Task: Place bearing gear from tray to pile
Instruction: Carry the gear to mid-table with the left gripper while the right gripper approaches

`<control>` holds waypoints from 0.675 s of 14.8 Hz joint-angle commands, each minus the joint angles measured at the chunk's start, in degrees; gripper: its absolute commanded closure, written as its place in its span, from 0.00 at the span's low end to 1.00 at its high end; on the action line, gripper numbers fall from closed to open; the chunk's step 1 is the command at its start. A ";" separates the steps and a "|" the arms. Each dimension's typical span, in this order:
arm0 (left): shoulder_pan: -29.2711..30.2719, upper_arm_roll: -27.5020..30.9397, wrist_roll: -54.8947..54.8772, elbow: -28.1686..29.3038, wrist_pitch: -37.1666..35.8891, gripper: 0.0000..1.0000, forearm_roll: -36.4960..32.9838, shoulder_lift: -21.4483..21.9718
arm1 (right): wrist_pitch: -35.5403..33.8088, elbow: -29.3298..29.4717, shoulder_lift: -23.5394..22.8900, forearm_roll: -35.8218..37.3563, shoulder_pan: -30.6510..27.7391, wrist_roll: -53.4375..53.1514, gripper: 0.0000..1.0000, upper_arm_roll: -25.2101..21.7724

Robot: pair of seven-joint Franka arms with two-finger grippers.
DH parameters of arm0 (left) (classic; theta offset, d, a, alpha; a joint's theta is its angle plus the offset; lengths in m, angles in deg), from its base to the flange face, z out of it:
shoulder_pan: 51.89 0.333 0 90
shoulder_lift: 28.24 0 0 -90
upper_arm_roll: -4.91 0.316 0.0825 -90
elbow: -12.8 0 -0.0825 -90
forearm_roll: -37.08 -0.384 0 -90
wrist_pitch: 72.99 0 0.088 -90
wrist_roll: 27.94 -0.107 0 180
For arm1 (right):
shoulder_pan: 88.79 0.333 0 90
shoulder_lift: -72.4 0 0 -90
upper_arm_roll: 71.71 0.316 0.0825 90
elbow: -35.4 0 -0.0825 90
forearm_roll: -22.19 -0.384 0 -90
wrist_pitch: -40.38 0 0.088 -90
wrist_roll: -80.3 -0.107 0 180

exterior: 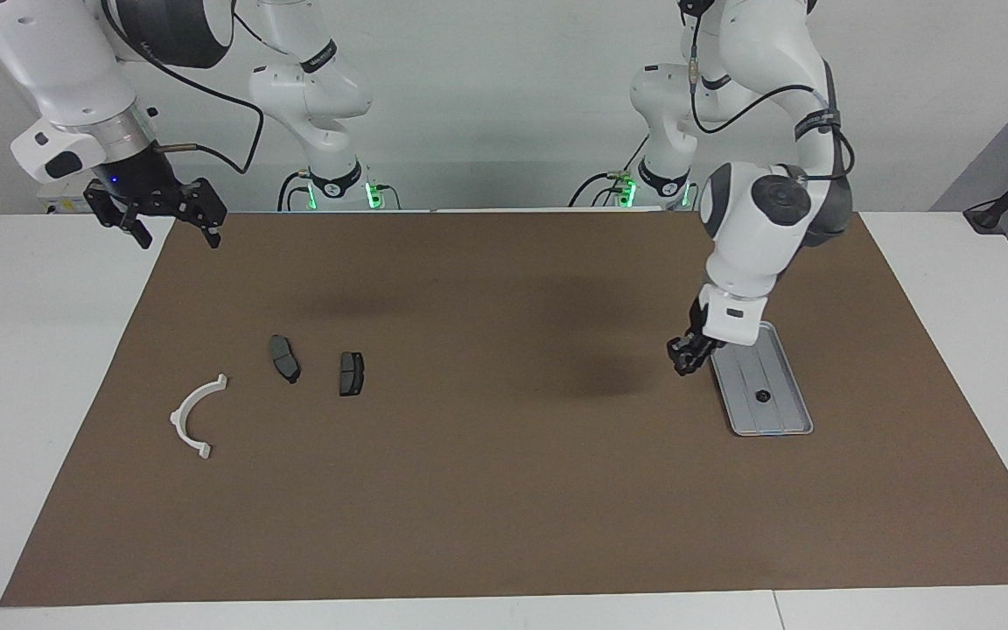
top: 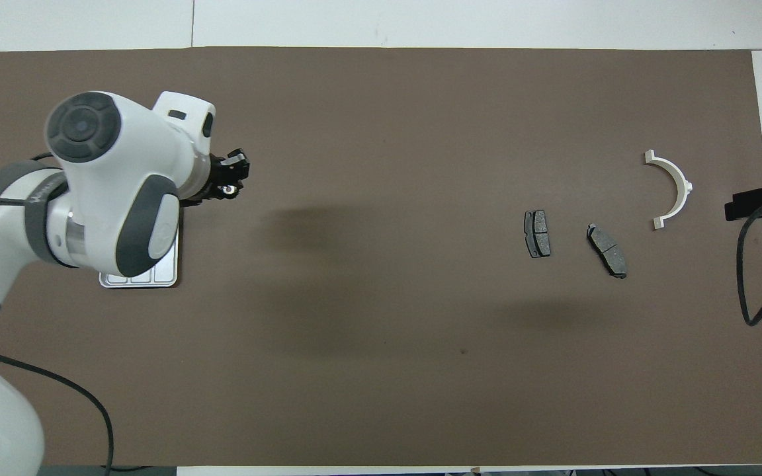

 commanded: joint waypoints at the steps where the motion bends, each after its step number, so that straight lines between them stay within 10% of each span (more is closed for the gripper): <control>1: -7.11 1.17 8.56 -3.38 0.33 1.00 0.85 -2.64 | 3.75 -0.79 -1.47 -0.93 -0.48 1.13 0.01 0.20; 10: -21.18 3.88 23.69 -26.13 -0.46 1.00 -1.69 -26.19 | 17.72 2.81 -16.50 -1.02 7.15 -0.09 0.00 0.37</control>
